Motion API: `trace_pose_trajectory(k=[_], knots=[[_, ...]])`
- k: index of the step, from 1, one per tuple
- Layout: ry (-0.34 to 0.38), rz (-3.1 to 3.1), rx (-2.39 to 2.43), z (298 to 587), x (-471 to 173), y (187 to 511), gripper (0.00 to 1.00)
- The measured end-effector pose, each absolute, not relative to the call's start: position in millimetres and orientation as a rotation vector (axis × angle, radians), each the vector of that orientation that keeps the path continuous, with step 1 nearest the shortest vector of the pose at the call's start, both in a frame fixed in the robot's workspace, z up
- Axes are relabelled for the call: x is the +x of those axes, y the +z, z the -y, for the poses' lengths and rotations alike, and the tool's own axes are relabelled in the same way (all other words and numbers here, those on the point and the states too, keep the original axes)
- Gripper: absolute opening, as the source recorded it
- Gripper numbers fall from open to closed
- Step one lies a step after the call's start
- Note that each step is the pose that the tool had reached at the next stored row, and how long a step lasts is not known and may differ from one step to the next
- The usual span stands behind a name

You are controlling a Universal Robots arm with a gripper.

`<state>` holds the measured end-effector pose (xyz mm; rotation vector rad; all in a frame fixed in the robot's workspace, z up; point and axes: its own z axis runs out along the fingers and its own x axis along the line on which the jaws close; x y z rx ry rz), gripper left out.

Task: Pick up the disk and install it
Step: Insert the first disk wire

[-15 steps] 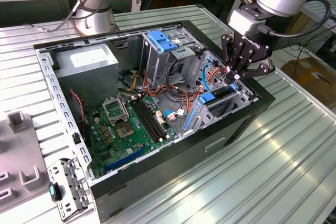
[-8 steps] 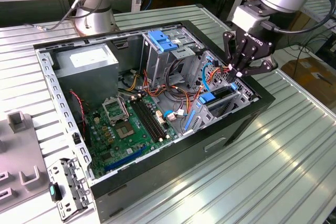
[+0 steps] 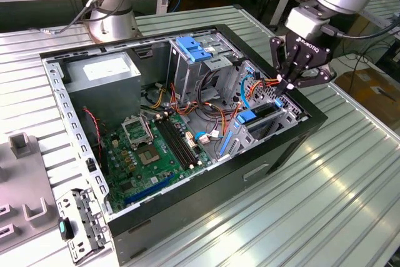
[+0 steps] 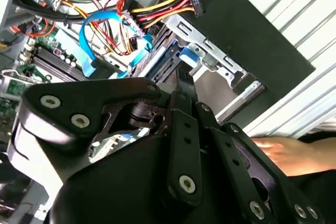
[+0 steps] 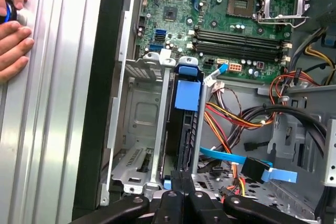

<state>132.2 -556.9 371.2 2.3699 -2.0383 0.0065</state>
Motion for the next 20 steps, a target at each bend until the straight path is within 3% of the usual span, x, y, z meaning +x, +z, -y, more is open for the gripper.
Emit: trace_pose_trajectory(k=[20], knots=[[0.007, 1.815, 2.544, 550.2, 152.4, 379.2, 0.11]])
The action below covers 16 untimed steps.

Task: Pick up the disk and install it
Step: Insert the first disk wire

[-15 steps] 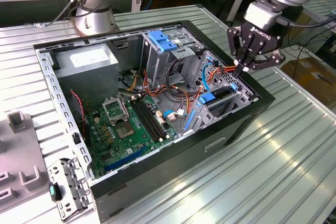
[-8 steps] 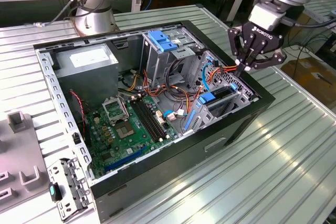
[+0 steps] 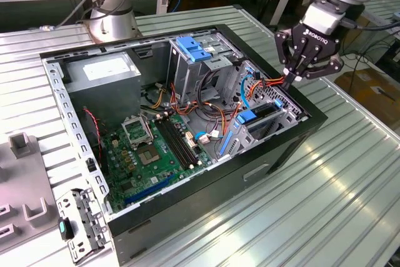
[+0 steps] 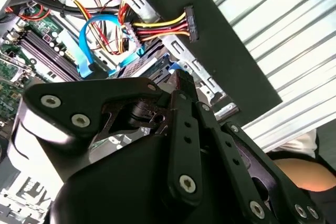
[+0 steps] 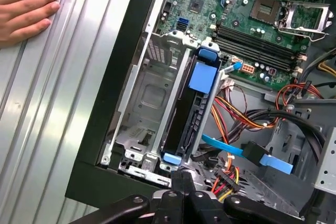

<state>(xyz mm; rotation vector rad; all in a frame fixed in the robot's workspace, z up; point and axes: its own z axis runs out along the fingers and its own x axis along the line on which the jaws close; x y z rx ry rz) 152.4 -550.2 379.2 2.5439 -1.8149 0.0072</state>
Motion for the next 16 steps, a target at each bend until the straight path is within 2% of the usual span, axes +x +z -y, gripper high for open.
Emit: trace_pose_trajectory(k=[16], knots=[[0.009, 1.606, 2.681, 541.4, 168.7, 378.6, 0.11]])
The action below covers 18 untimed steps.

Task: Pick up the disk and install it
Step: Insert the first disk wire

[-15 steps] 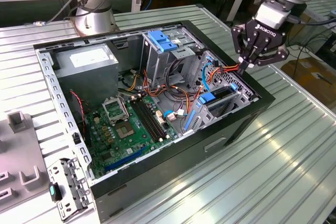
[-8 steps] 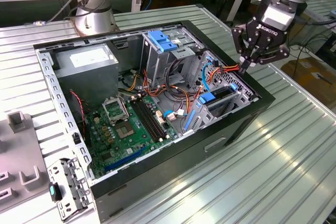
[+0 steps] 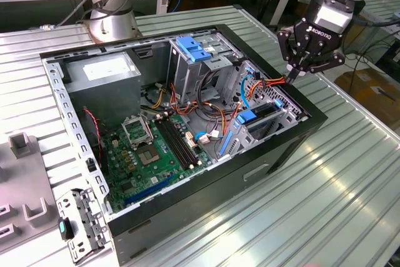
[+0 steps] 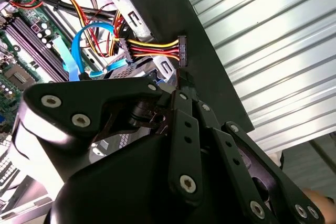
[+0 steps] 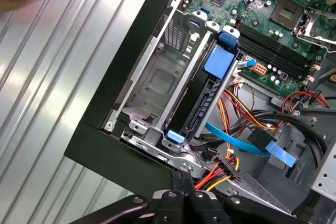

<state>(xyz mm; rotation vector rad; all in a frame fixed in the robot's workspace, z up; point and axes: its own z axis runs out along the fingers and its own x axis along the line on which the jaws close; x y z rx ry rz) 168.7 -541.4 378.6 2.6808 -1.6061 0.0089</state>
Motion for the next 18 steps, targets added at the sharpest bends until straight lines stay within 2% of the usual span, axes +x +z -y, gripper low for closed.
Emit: trace_pose_trajectory(k=[18], knots=[[0.009, 1.603, 2.682, 541.3, 168.9, 378.5, 0.11]])
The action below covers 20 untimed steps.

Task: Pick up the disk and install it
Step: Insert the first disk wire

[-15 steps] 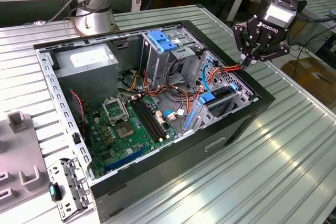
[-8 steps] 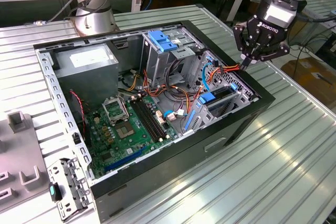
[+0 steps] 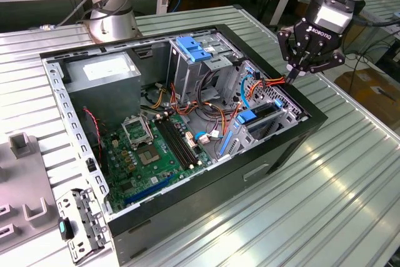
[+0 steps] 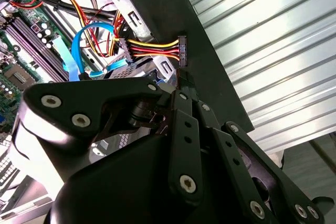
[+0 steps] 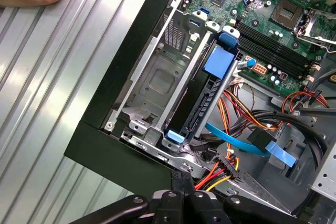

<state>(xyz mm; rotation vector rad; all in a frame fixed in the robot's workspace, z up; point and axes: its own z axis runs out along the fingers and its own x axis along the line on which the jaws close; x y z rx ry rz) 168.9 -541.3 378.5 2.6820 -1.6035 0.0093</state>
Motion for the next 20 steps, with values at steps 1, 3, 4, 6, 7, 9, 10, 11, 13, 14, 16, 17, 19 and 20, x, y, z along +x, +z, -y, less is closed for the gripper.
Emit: trace_pose_trajectory(k=[1, 3, 4, 6, 7, 9, 10, 11, 13, 14, 16, 17, 19, 20], knots=[[0.009, 1.6, 2.684, 541.0, 169.1, 378.5, 0.11], [0.01, 1.568, 2.702, 540.6, 169.4, 378.4, 0.11], [0.01, 1.535, 2.722, 540.5, 169.6, 378.1, 0.11], [0.01, 1.515, 2.733, 539.4, 170.9, 378.1, 0.11], [0.01, 1.513, 2.734, 536.3, 173.0, 378.0, 0.11], [0.01, 1.509, 2.736, 530.5, 175.9, 378.0, 0.11], [0.01, 1.499, 2.742, 528.9, 176.5, 377.9, 0.11], [0.011, 1.485, 2.749, 527.6, 177.1, 377.9, 0.11], [0.011, 1.464, 2.761, 526.3, 178.0, 377.3, 0.11], [0.011, 1.444, 2.772, 526.1, 178.8, 376.9, 0.11], [0.012, 1.385, 2.802, 526.1, 179.0, 376.0, 0.18], [0.012, 1.359, 2.814, 526.1, 179.0, 375.6, 0.18], [0.012, 1.305, 2.84, 526.1, 179.1, 374.6, 0.19], [0.013, 1.271, 2.855, 526.1, 179.1, 374.0, 0.19]])
